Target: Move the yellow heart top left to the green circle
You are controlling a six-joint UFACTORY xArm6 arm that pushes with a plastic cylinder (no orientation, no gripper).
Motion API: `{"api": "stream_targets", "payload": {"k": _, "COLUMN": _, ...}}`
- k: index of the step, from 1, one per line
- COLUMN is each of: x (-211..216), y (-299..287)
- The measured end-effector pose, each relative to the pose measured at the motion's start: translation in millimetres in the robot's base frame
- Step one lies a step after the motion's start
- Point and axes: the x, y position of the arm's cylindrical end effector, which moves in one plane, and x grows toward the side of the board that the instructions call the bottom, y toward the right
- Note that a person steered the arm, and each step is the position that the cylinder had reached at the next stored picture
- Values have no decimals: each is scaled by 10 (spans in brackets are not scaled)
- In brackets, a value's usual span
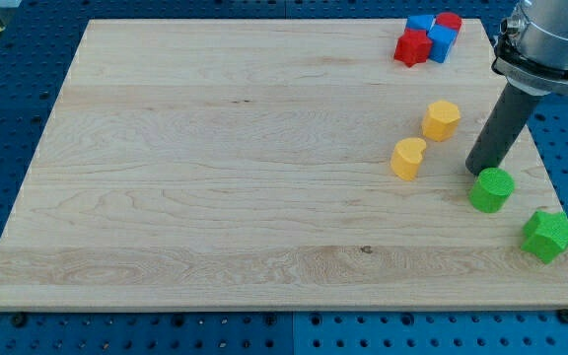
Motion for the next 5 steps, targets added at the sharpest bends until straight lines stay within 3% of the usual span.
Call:
{"api": "stream_targets", "payload": {"k": 3, "x": 386, "y": -44}}
{"api": "stream_targets", "payload": {"k": 5, "x": 402, "y": -837}}
